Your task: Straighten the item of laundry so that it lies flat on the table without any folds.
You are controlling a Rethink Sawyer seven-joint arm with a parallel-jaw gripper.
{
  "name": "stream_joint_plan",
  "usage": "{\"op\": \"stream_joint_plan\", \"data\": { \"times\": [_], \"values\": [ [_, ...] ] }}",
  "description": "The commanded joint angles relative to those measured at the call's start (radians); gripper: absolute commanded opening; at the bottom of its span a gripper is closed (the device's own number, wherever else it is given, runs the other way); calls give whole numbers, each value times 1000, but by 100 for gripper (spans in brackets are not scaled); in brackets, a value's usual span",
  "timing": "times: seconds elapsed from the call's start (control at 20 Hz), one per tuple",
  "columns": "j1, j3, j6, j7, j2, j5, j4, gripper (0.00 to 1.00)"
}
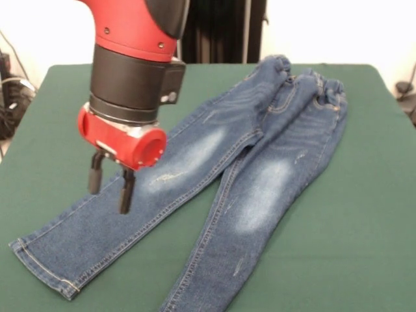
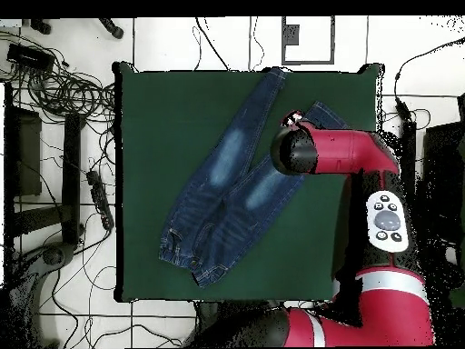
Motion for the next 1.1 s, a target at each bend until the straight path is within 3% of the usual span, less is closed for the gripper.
{"op": "stream_joint_plan", "data": {
  "times": [0.05,0.7,1.1],
  "values": [
    [68,112,91,-57,50,26,106,100],
    [80,114,-24,-25,163,4,50,100],
    [166,-13,-128,154,202,17,5,100]
  ]
}}
